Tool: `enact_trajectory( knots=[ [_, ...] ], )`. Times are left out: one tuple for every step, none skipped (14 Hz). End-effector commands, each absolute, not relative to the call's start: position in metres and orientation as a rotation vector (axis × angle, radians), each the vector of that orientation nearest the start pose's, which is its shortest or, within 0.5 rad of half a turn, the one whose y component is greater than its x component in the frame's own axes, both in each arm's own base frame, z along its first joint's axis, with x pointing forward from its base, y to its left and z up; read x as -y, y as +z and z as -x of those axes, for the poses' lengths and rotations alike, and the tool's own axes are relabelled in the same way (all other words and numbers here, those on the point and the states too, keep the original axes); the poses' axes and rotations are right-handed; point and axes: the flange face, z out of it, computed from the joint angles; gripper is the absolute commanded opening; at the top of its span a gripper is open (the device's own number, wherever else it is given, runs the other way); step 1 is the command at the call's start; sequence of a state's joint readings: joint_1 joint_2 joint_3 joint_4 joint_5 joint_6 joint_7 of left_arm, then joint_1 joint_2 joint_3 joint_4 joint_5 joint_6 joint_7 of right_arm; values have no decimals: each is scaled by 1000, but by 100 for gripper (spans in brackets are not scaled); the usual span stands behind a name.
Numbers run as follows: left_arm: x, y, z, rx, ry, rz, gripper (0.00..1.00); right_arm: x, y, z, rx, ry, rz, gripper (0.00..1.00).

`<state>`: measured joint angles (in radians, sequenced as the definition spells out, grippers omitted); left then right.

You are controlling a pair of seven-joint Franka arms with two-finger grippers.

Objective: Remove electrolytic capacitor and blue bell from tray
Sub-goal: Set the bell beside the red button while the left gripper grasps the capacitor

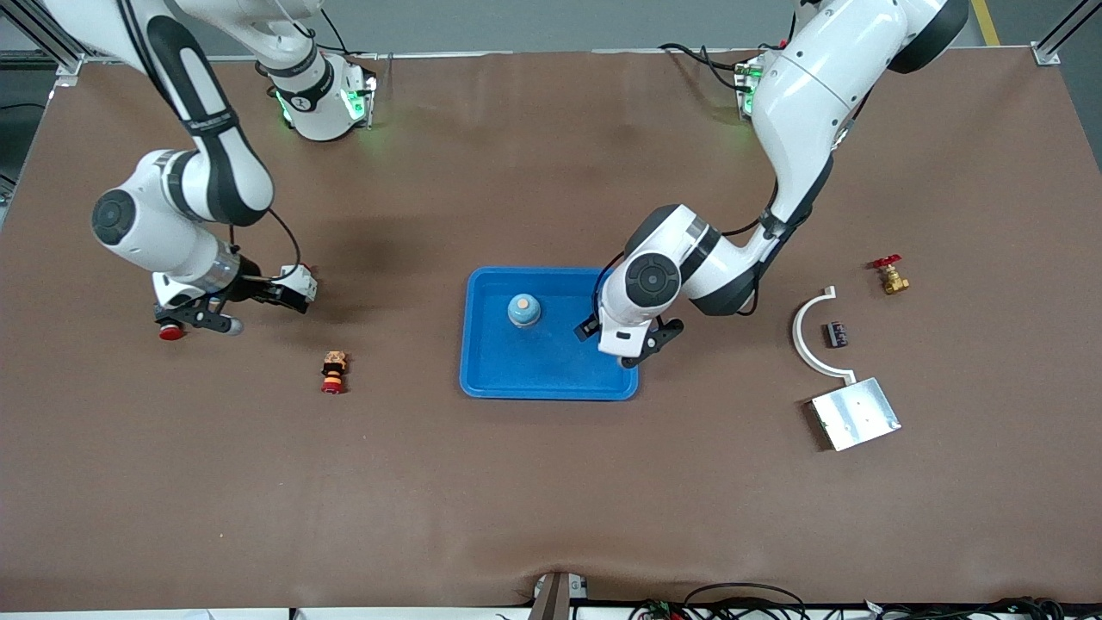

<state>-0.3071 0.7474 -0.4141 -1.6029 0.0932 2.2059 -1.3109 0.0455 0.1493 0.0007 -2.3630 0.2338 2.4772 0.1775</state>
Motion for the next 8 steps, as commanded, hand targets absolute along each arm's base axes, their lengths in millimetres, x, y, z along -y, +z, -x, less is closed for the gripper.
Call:
enact_trajectory(
  knots=[
    [432, 204, -538, 971, 319, 3015, 100, -68, 271, -498, -583, 86, 2941, 100],
    [432, 201, -538, 973, 319, 3017, 100, -91, 276, -495, -623, 85, 2935, 100],
    [432, 194, -537, 969, 332, 3011, 100, -113, 278, -491, -670, 92, 2926, 100],
    [431, 189, -537, 970, 336, 3006, 100, -137, 279, -486, -710, 98, 2919, 100],
    [430, 187, -538, 972, 329, 3004, 100, -168, 283, -481, -747, 99, 2910, 100],
    [430, 186, -537, 969, 322, 3003, 100, -191, 288, -478, -788, 93, 2897, 100],
    [432, 186, -535, 964, 321, 3003, 100, -211, 294, -476, -823, 87, 2882, 100],
    [432, 187, -536, 967, 320, 3003, 100, -228, 299, -475, -854, 81, 2865, 100]
  ],
)
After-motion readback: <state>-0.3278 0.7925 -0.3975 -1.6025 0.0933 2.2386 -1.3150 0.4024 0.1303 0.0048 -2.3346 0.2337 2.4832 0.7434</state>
